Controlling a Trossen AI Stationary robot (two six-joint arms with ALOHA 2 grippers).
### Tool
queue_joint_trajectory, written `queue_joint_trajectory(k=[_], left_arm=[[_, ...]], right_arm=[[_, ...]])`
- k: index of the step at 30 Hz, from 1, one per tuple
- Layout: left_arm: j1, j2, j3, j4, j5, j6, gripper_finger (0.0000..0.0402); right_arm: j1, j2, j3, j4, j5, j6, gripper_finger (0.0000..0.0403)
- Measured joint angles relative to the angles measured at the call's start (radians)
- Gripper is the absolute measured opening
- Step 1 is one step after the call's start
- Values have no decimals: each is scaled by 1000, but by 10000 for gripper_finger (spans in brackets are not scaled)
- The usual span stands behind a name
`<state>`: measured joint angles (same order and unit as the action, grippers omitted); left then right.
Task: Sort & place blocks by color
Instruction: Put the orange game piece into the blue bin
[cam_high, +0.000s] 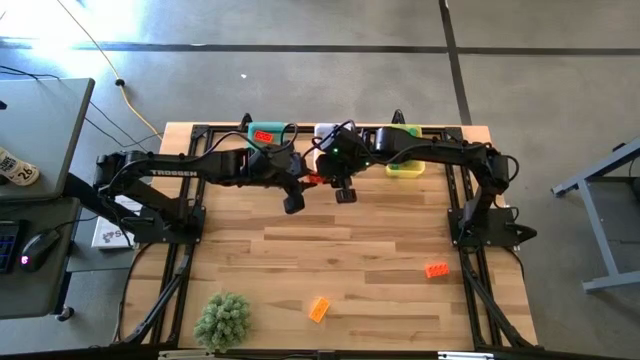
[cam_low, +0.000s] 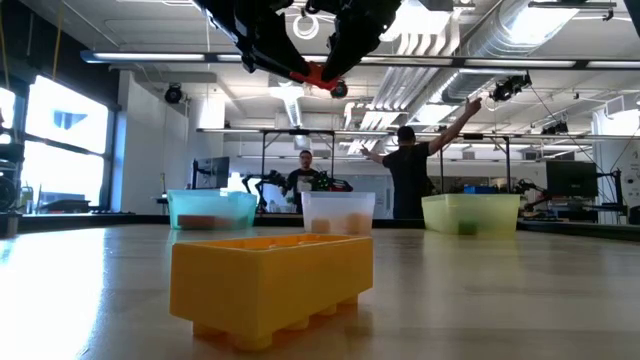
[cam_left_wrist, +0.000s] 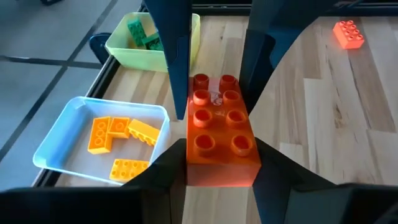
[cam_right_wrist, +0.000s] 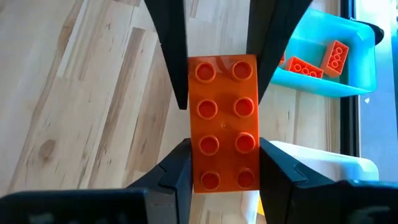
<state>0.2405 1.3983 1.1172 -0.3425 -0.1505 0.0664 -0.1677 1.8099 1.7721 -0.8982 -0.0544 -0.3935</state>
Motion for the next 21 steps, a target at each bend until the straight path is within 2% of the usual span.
queue_joint_trajectory(k=[6,11,15,21], left_arm=[[2,0,0,2,-2,9,115],[2,0,1,4,-33,4,117],[4,0,2,-8,-74,4,116],[41,0,2,-133,-148,-32,116]], right_arm=[[-18,0,0,6,-8,-4,121],[-24,0,0,26,3,-5,165],[-24,0,0,36,51,-31,205],[-24,0,0,47,114,-89,244]])
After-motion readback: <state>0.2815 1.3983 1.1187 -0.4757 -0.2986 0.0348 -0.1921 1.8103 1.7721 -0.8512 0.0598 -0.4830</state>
